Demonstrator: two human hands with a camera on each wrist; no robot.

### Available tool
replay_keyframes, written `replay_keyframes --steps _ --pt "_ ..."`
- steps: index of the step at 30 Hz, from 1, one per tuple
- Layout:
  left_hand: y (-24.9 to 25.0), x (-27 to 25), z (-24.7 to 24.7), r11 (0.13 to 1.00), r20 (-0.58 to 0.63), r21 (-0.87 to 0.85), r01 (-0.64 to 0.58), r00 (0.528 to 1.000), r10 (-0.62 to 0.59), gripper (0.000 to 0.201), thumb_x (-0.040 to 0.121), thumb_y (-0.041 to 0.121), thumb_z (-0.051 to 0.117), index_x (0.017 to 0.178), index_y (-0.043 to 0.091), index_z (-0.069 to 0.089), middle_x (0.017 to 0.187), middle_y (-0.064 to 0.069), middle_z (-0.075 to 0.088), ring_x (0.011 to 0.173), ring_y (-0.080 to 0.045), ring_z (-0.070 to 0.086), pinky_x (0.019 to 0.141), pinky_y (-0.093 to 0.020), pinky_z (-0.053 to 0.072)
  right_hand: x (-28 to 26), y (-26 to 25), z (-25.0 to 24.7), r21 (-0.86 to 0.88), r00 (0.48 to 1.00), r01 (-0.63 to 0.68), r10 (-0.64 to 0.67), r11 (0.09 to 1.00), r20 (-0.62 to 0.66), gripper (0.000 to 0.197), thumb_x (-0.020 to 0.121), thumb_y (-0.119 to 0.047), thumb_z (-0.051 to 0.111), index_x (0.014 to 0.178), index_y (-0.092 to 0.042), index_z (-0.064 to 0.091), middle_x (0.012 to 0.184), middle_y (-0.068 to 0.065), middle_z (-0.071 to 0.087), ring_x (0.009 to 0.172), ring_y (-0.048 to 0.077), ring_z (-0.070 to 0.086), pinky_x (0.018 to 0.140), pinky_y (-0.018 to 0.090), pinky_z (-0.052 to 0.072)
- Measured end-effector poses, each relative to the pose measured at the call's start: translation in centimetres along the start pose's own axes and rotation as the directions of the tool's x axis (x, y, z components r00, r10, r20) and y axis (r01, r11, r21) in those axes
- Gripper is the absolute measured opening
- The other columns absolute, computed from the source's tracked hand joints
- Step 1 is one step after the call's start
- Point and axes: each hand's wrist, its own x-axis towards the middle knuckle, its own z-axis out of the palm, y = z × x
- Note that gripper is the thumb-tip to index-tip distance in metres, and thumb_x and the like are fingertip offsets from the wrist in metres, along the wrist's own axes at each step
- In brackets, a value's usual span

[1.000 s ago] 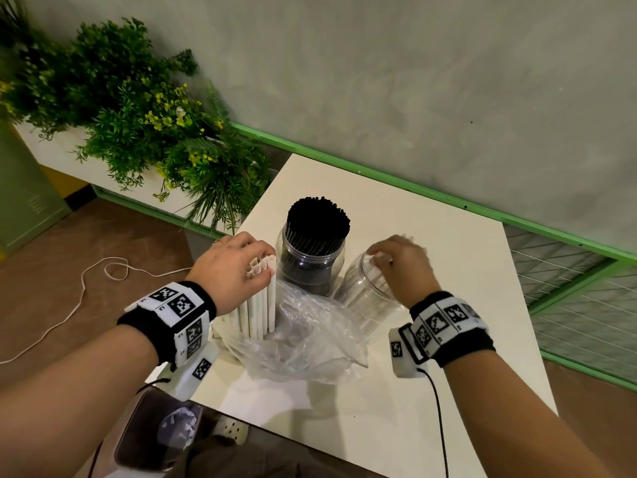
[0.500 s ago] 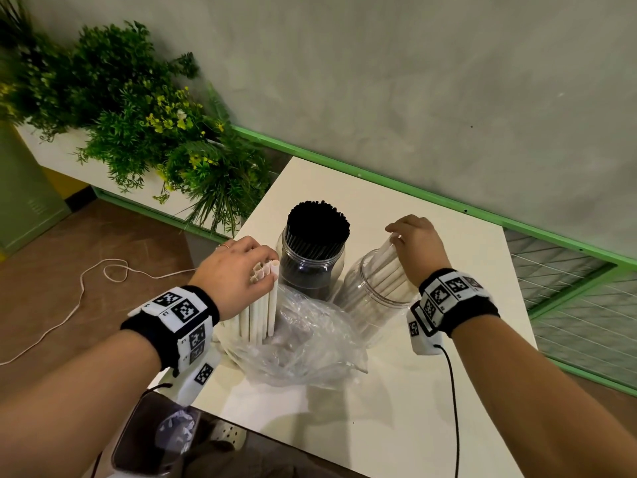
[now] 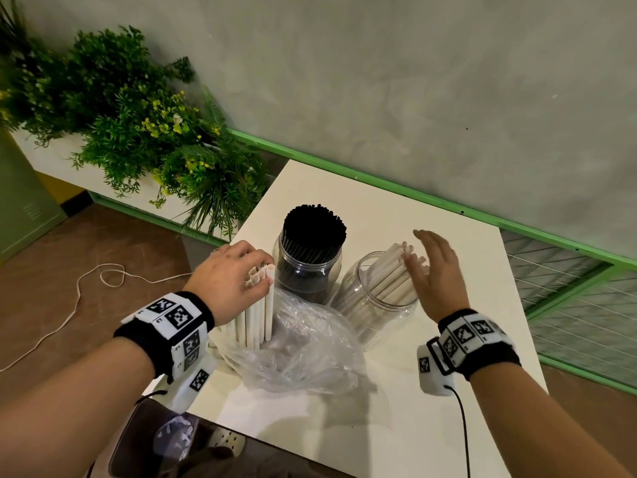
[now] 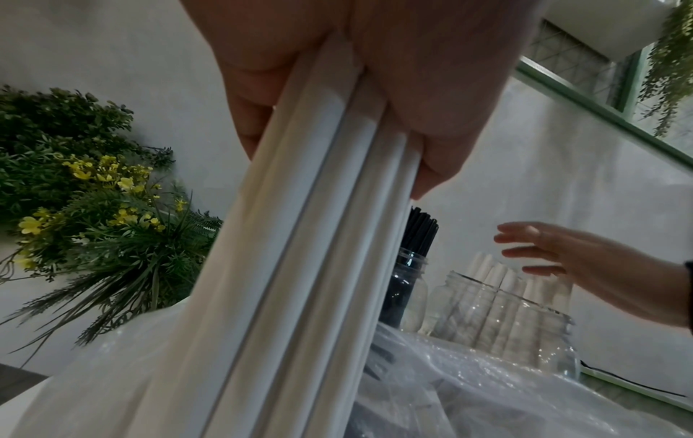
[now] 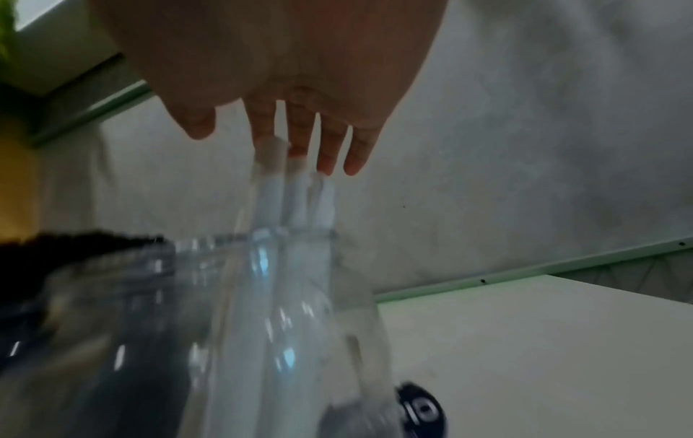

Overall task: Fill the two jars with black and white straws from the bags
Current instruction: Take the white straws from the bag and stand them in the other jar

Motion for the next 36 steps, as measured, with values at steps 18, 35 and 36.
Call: replay_keyframes --steps 18,35,36 --pt "0.1 -0.3 -0.2 1.0 0.001 -0.002 0.001 1.0 -0.001 0.055 0.075 0.058 0.027 0.108 0.028 0.06 0.1 0.004 0.054 0.093 -0.021 0.052 0.084 -0.033 0.036 1.0 0.3 1.3 0.236 0.985 -0.138 0.109 0.962 0.132 0.058 0.092 -0.05 0.047 0.144 -0.03 0.033 0.145 -0.006 0.038 0.126 0.006 0.04 0.097 0.023 0.034" --pt "0.2 -0.2 -0.2 1.0 -0.009 0.003 -0.01 1.0 0.011 0.056 0.075 0.058 0.026 0.108 0.028 0.06 0.098 0.006 0.053 0.091 -0.019 0.051 0.081 -0.03 0.033 3.9 0.3 3.1 -0.161 0.965 0.206 -0.227 0.965 -0.128 0.019 0.084 -0.029 0.063 0.093 -0.014 0.069 0.082 0.003 0.06 0.076 0.026 0.049 0.068 0.033 0.044" --pt "0.2 -0.2 -0.2 1.0 -0.007 0.003 -0.01 1.0 0.01 0.057 0.075 0.058 0.026 0.109 0.028 0.06 0.099 0.005 0.054 0.092 -0.02 0.051 0.082 -0.031 0.034 3.9 0.6 3.0 -0.193 0.965 0.219 -0.242 0.956 -0.104 0.019 0.084 -0.03 0.064 0.094 -0.014 0.069 0.083 0.004 0.06 0.077 0.027 0.05 0.068 0.035 0.045"
